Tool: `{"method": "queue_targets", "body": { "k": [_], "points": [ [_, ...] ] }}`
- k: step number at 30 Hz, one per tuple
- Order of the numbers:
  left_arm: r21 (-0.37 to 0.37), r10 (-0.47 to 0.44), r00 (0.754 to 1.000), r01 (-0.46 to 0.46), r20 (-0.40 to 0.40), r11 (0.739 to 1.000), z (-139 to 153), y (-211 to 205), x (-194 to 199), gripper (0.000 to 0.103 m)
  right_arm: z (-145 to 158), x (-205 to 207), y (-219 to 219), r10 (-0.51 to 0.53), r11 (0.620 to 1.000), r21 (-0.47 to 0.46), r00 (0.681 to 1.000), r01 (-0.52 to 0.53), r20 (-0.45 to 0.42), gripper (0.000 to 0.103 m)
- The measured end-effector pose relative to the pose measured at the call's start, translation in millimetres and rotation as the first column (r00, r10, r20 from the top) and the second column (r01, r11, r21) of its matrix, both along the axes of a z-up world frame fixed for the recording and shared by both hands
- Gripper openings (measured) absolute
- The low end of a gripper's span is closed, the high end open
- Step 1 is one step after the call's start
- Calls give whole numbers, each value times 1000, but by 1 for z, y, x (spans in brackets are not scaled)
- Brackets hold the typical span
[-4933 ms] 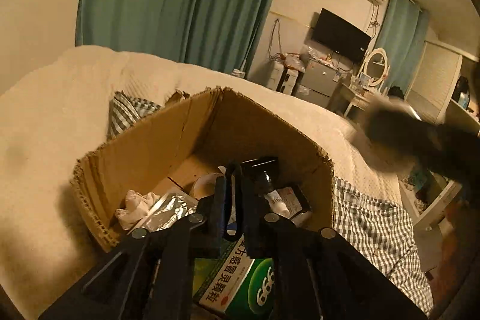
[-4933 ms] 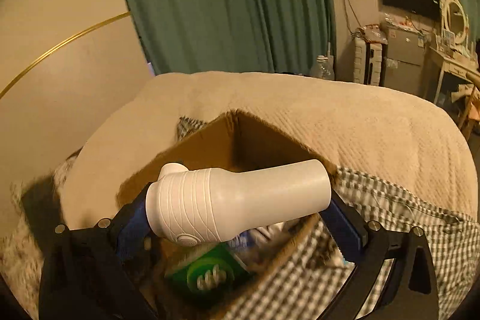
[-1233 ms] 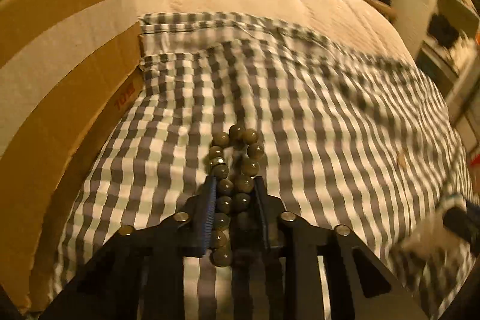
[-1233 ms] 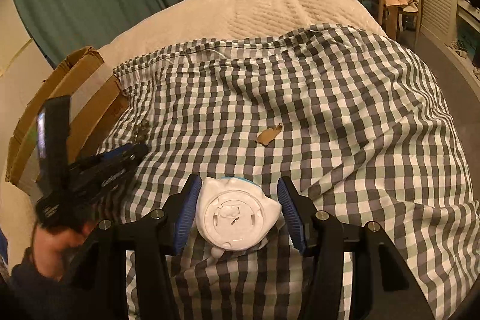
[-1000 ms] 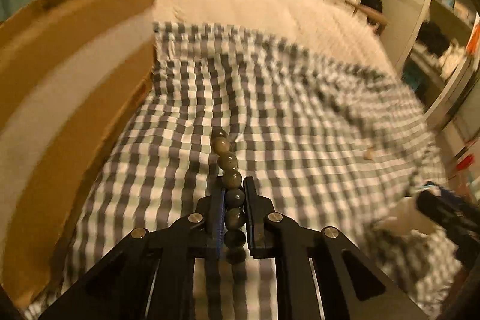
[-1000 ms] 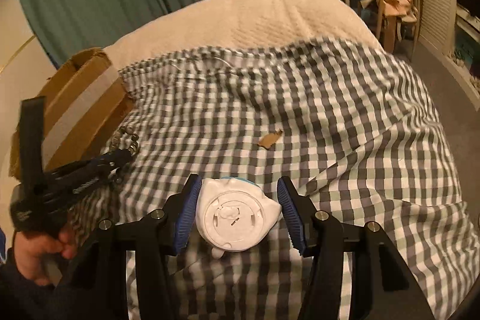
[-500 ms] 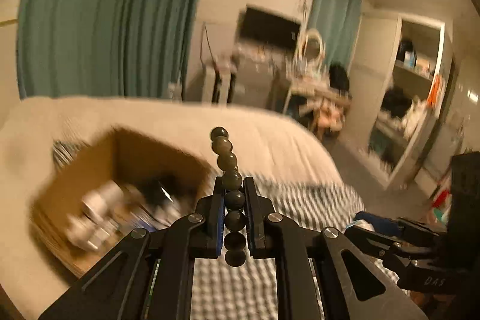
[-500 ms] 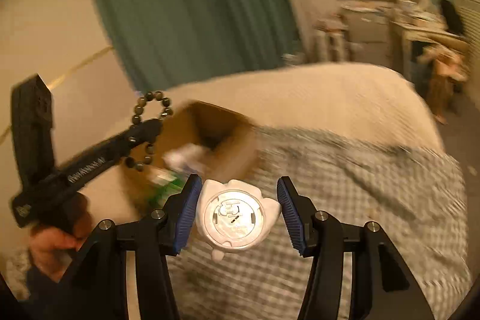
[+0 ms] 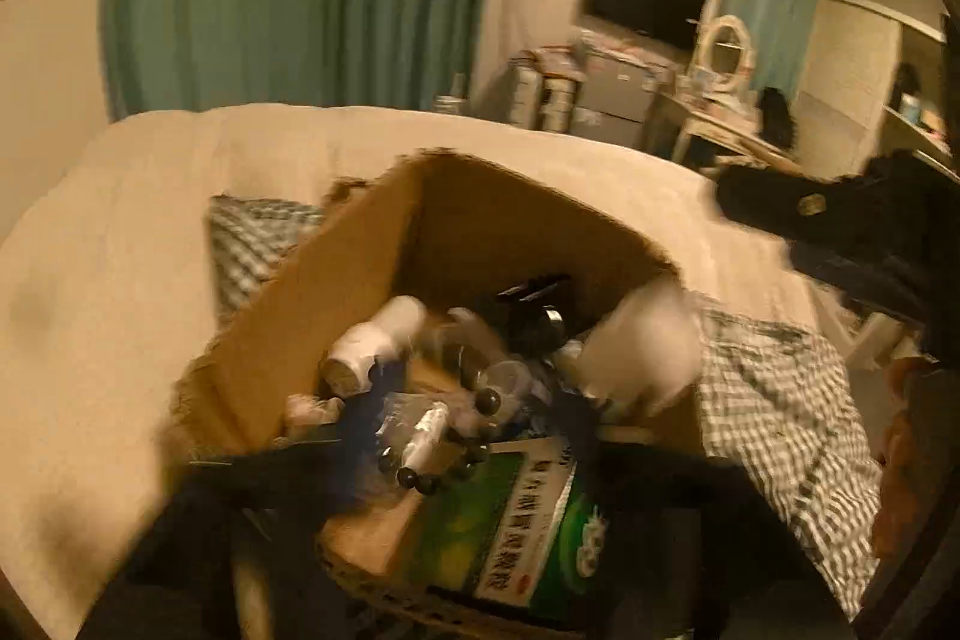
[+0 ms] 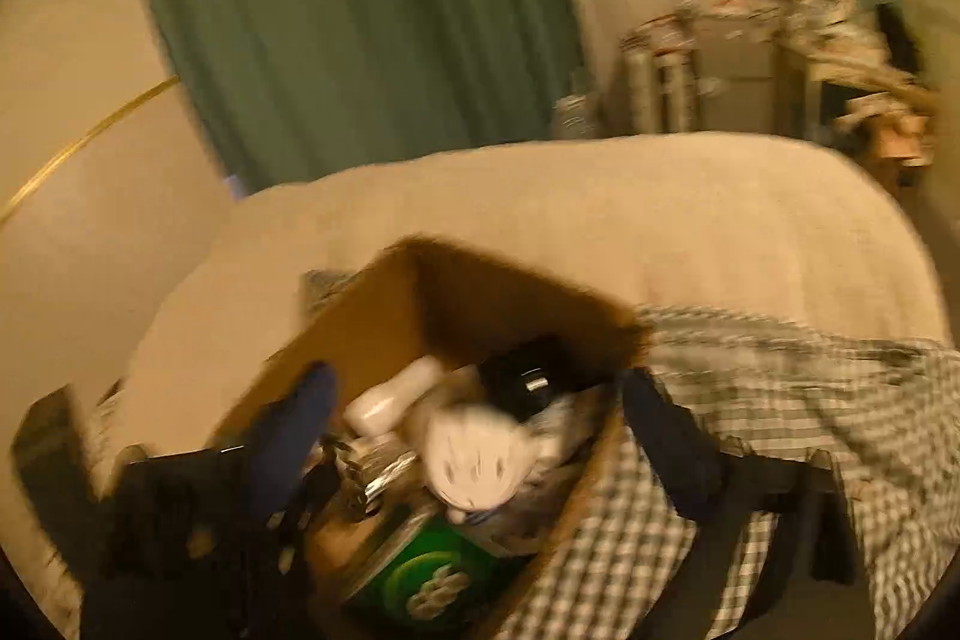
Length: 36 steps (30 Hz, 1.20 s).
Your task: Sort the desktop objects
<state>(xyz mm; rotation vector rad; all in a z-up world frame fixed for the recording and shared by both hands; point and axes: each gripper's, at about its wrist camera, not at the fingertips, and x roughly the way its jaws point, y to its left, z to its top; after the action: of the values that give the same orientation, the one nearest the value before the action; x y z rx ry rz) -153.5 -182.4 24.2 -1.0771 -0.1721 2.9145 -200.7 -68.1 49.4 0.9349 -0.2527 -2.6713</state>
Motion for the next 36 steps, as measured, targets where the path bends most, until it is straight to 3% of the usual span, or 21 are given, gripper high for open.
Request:
{"method": "queue_targets", "body": {
  "k": [2,4,9,13,15,18,21,26,32,34,35,36],
  "points": [
    [-25,70,995,-73,-75,997,15,-5,15,93,4,12,14,-21,1000,3,1000,21,2,98],
    [13,65,989,-64,-132,998,33,-7,34,100,7,33,33,-54,999,1,998,54,-12,100],
    [79,91,971,-75,-220,994,63,-9,74,103,15,82,85,-123,992,-17,992,123,-18,103],
    [42,46,977,-38,-206,998,67,15,97,103,25,116,111,-159,987,26,986,161,-52,103],
    [34,59,988,-55,-144,998,58,27,103,103,20,134,115,-161,984,67,983,167,-87,103],
    [110,51,993,-39,-108,993,41,35,114,103,1,160,116,-172,971,142,973,195,-154,103],
    [79,42,991,-32,-130,996,33,46,121,103,-23,163,107,-165,959,210,976,192,-140,103],
    [64,37,984,-26,-173,998,32,48,122,103,-37,146,101,-175,969,162,981,187,-87,103],
    [17,60,989,-58,-135,998,20,48,104,103,-41,131,95,-176,975,128,982,184,-71,103],
    [6,119,987,-119,-110,993,17,46,102,103,-46,130,95,-179,974,126,982,186,-60,103],
    [12,158,984,-158,-84,987,14,43,99,103,-48,129,92,-180,975,125,982,186,-57,103],
    [36,144,987,-142,-70,989,12,41,98,103,-51,129,92,-181,975,119,982,185,-48,103]
  ]
}}
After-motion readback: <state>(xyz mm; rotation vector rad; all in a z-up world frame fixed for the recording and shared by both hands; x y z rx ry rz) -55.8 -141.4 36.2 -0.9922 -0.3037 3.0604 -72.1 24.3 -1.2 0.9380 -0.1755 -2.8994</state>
